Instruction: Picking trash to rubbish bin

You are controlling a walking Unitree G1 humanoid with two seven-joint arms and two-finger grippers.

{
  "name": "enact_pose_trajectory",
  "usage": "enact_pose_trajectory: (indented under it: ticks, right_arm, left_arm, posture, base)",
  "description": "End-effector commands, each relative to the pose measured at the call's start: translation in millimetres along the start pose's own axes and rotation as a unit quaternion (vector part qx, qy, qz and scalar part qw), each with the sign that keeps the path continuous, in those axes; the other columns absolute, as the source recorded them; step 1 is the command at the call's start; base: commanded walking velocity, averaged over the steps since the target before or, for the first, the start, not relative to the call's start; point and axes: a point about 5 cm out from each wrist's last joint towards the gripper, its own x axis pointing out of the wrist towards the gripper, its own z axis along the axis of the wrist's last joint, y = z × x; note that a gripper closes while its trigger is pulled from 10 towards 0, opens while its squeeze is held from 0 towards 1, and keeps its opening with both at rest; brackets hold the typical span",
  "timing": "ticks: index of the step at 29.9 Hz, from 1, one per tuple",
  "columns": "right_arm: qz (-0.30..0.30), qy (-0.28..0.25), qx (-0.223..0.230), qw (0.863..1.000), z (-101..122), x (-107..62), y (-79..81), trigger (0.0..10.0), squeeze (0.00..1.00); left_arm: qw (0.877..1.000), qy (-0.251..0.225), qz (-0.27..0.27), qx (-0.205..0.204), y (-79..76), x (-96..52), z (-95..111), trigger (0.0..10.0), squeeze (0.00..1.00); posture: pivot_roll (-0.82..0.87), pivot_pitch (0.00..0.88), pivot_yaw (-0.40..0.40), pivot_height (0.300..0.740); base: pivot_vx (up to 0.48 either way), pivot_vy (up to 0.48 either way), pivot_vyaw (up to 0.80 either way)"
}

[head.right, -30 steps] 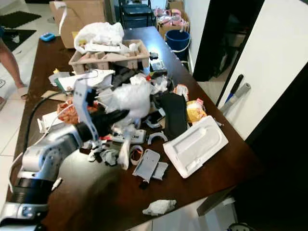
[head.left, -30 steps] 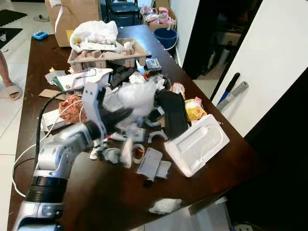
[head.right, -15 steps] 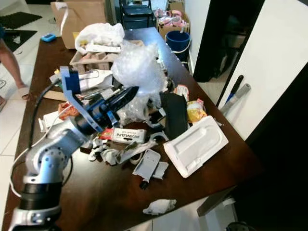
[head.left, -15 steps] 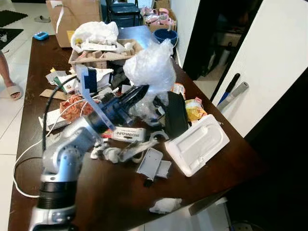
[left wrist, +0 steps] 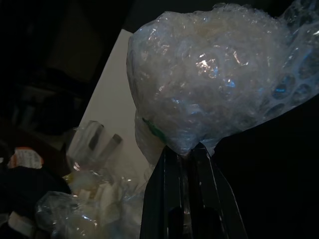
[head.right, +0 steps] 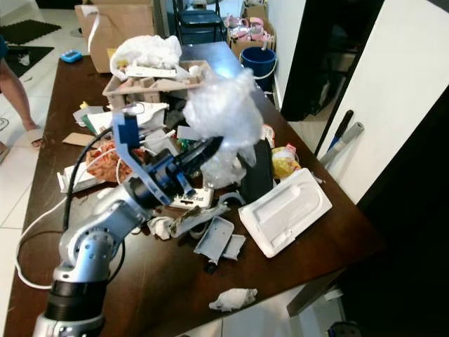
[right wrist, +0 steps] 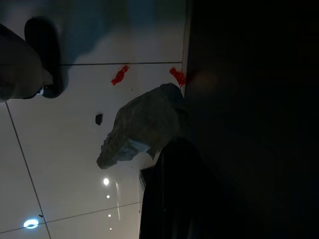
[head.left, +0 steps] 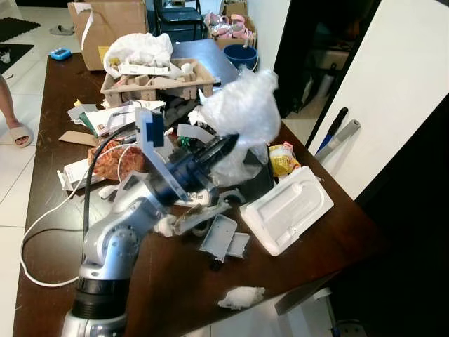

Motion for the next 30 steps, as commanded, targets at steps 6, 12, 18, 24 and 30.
enact_pose_trajectory:
  ticks: [6, 12, 18, 24, 30]
  right_arm:
    - [0.005, 0.004, 0.004, 1.0, -4.3, -0.3, 2.7, 10.0, 0.0]
    - [0.006, 0.004, 0.004, 1.0, -4.0, -0.3, 3.2, 10.0, 0.0]
    - [0.008, 0.002, 0.002, 1.0, -3.2, -0.2, 4.2, 10.0, 0.0]
    - [0.01, 0.001, 0.0, 1.0, -2.5, -0.2, 5.0, 10.0, 0.0]
    - [0.01, 0.001, -0.001, 1.0, -3.2, -0.3, 5.1, 10.0, 0.0]
  left_arm:
    - [1.0, 0.025, 0.002, -0.008, -4.1, 4.3, -13.9, 10.0, 0.0]
    - [0.999, 0.034, 0.005, -0.009, -5.1, 4.7, -18.4, 10.0, 0.0]
    - [0.999, 0.041, 0.003, -0.009, -6.0, 4.2, -20.5, 10.0, 0.0]
    - [0.999, 0.047, -0.003, -0.008, -7.8, 3.6, -23.3, 10.0, 0.0]
    - [0.999, 0.049, -0.005, -0.008, -9.1, 3.7, -24.2, 10.0, 0.0]
  posture:
    - [0.04, 0.103, -0.009, 0.74]
    - [0.04, 0.105, -0.01, 0.74]
    - [0.04, 0.107, -0.01, 0.74]
    - [0.04, 0.11, -0.011, 0.74]
    - [0.04, 0.114, -0.011, 0.74]
  base:
    - [-0.384, 0.0, 0.0]
    - [-0.427, 0.0, 0.0]
    - [-0.441, 0.0, 0.0]
    - [-0.44, 0.0, 0.0]
    - [-0.439, 0.0, 0.0]
